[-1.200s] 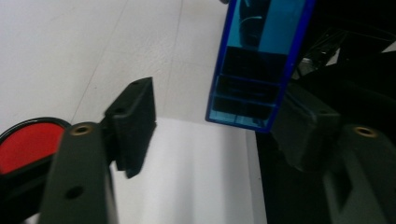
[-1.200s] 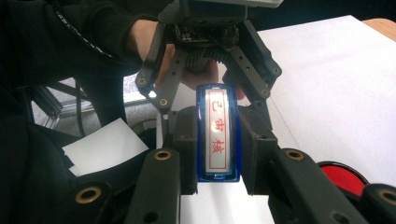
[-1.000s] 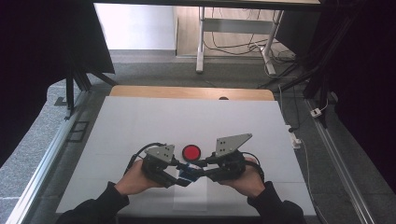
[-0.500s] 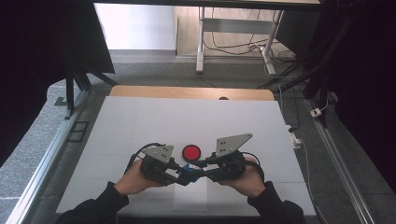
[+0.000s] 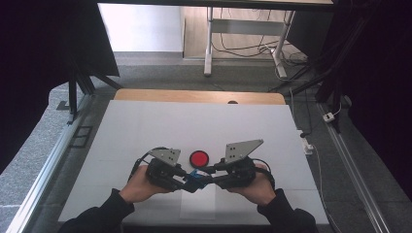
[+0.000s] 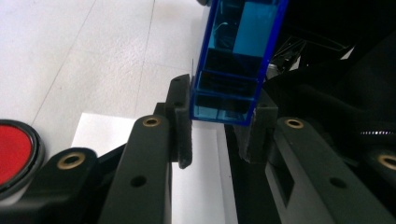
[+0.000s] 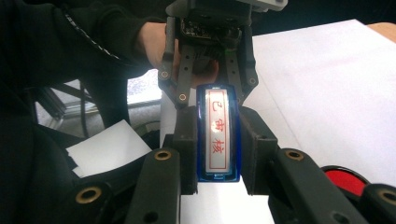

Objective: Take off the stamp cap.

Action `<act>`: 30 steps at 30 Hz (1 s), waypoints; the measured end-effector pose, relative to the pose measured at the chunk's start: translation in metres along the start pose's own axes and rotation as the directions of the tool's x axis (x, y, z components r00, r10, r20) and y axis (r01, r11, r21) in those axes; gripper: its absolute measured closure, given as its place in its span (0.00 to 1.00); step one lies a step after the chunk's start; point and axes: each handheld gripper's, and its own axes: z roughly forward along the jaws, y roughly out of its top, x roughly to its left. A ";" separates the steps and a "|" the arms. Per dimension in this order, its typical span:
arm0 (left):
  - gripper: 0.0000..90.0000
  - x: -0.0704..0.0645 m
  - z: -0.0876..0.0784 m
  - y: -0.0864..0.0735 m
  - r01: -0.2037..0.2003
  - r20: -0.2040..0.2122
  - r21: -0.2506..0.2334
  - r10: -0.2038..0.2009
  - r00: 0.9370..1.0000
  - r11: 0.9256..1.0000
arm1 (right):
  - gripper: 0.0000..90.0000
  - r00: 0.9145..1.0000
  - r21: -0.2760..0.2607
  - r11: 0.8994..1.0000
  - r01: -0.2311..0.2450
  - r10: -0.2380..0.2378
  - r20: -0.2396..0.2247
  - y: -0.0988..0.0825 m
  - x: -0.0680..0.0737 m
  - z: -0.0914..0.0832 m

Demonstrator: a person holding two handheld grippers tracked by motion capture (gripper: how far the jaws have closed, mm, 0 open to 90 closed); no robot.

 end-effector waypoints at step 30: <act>0.77 -0.008 -0.005 0.001 -0.094 -0.047 0.032 0.095 0.994 0.995 | 0.79 1.000 -0.036 0.999 -0.008 0.008 -0.014 0.002 0.000 -0.006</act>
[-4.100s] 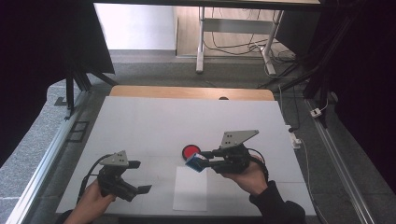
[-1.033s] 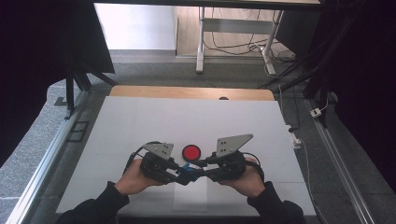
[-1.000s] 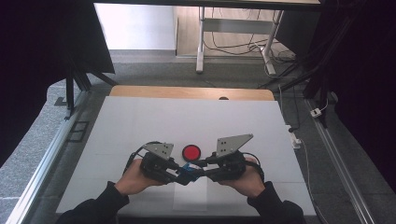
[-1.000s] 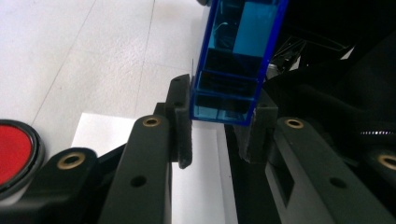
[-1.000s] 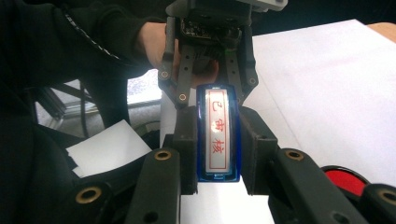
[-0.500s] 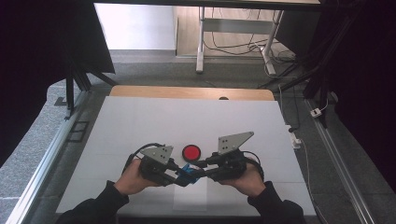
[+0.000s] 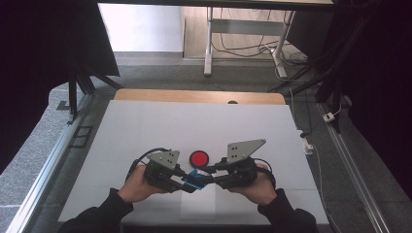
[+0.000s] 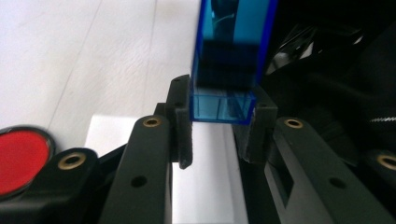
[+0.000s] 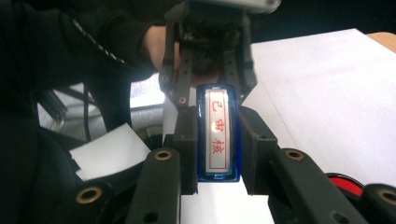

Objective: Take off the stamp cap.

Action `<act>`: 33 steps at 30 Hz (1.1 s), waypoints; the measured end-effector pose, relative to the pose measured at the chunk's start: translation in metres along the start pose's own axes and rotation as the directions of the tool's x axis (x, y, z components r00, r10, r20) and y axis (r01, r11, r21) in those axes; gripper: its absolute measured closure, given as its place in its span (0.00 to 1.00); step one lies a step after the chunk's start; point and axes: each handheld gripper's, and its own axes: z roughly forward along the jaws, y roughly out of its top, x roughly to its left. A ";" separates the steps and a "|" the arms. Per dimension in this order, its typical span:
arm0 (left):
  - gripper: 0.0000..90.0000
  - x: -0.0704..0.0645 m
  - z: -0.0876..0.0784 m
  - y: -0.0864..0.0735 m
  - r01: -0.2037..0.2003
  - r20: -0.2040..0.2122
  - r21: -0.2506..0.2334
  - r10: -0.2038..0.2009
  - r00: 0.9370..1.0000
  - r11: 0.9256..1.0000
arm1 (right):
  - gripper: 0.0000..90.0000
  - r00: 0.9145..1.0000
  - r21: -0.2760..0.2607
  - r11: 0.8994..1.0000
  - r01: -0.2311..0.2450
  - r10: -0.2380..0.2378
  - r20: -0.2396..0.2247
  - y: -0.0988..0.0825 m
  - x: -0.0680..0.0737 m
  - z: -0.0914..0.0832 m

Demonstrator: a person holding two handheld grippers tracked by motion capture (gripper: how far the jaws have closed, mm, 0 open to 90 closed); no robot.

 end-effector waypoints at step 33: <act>0.76 -0.027 -0.038 -0.020 0.180 -0.241 -0.094 -0.198 0.950 0.979 | 0.79 0.994 -0.030 1.000 -0.010 0.013 0.107 -0.004 -0.003 -0.013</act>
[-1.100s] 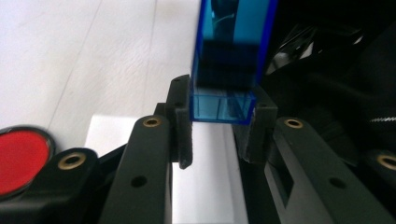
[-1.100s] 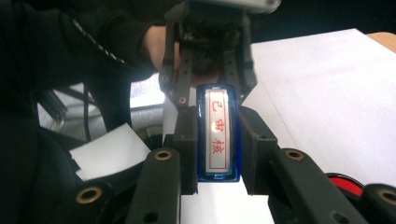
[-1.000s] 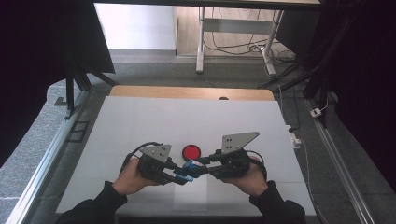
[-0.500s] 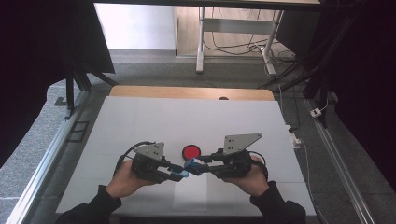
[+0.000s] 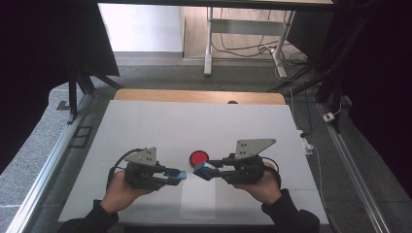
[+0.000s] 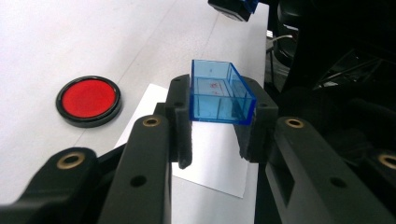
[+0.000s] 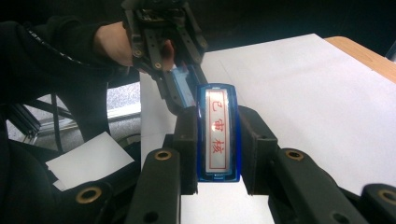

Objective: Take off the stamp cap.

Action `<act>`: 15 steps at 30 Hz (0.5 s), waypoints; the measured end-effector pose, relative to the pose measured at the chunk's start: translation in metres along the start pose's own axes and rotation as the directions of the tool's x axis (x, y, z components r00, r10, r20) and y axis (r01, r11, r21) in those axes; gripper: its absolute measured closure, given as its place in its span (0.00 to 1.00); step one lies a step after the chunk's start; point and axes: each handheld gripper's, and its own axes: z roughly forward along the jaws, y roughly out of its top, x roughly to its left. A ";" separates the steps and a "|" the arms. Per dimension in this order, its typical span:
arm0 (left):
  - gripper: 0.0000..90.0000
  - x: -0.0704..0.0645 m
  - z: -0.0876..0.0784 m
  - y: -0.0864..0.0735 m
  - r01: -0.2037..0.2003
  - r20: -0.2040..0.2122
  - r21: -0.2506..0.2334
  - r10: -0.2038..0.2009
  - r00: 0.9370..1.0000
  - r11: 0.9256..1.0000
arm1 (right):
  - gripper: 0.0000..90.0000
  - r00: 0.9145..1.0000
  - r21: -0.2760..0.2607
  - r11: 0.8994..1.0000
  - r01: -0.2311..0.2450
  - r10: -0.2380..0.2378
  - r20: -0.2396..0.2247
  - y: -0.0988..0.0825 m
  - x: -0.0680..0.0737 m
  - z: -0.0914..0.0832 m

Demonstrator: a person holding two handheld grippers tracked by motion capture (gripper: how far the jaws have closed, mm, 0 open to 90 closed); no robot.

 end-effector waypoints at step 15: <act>0.76 -0.010 -0.020 -0.016 0.064 -0.078 -0.011 -0.065 0.995 0.998 | 0.79 1.000 0.005 1.000 -0.020 0.020 0.023 -0.002 -0.003 -0.003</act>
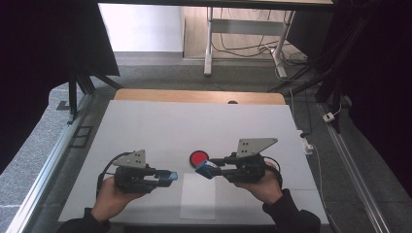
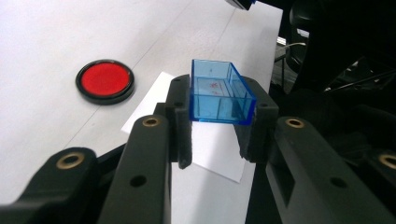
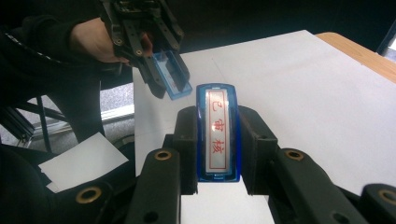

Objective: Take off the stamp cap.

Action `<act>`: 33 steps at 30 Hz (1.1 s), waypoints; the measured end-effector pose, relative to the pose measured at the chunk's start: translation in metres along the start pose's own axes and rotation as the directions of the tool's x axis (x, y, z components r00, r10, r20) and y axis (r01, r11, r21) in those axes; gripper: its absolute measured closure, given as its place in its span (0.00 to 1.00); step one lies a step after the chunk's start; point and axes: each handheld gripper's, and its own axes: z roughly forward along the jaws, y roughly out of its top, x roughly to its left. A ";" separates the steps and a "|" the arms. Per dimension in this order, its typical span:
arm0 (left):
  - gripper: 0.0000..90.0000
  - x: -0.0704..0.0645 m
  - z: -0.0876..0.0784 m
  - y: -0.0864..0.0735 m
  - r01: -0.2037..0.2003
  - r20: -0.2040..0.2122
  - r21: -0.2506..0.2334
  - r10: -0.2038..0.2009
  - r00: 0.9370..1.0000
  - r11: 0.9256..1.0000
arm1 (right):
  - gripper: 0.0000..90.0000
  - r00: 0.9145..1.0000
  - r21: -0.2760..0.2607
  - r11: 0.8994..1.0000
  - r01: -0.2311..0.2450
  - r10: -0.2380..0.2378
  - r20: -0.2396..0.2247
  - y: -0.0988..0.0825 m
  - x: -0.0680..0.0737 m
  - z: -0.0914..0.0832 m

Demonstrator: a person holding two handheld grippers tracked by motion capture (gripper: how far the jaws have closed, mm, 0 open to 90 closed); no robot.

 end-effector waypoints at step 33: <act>0.76 -0.012 -0.060 -0.073 0.226 -0.246 -0.040 -0.229 0.942 0.973 | 0.79 0.994 0.021 0.999 -0.034 0.032 0.103 -0.007 -0.008 0.000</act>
